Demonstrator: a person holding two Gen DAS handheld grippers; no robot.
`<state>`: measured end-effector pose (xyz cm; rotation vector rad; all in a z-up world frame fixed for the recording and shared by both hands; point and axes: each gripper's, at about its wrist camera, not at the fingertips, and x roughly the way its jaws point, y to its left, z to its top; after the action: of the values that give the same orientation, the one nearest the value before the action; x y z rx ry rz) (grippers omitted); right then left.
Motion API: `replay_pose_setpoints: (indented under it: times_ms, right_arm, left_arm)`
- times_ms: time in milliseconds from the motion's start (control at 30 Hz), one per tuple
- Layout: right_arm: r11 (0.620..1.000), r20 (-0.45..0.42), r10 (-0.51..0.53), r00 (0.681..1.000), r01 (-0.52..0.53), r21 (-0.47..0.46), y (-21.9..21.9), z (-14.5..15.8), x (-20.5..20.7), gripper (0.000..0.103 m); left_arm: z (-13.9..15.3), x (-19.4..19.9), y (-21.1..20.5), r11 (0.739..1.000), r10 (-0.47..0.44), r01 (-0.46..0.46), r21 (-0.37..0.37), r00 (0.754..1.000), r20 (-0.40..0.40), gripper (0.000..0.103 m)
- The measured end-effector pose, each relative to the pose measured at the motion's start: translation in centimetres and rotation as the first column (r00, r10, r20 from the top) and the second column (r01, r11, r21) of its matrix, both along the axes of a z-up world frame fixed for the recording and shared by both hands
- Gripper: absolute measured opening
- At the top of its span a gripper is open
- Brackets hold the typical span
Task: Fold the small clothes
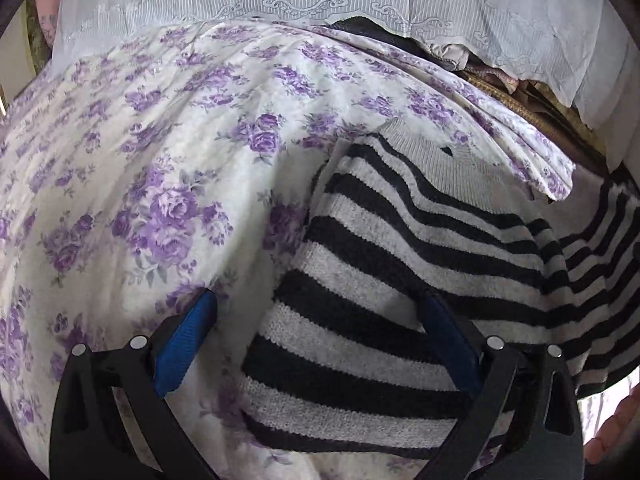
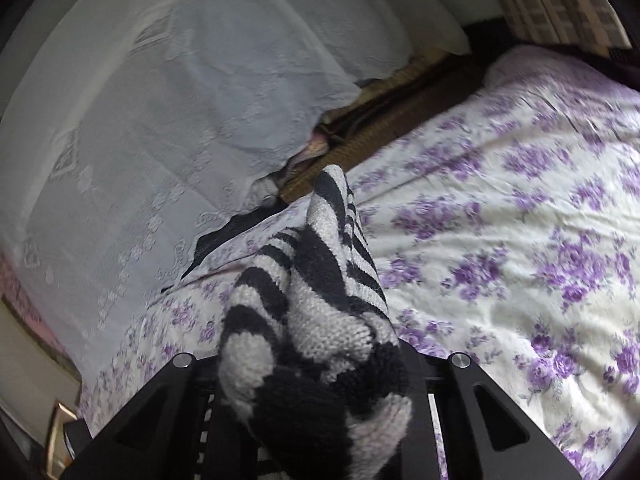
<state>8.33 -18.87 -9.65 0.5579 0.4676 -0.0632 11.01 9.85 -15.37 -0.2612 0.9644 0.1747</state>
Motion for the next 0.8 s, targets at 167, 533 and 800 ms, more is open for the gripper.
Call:
replay_pose_setpoints:
  times_ms: [167,533,800]
  right_arm:
    - [0.996,0.028,0.087,0.996,-0.086,-0.033,1.8,0.8,-0.2,0.020]
    - [0.957,0.037,0.280,0.959,-0.276,-0.087,7.6,2.0,-2.2,0.020]
    - [0.878,-0.006,0.409,0.912,-0.395,-0.271,14.2,1.8,-3.6,0.020]
  left_arm:
    - [0.8,0.2,-1.0,0.998,-0.021,0.021,0.067,1.000,0.011,0.098]
    - [3.1,5.0,-5.3,0.988,-0.129,0.127,0.091,0.991,0.017,0.098]
    - [2.3,7.5,-0.4,1.000,-0.020,0.019,0.022,0.999,0.037,0.098]
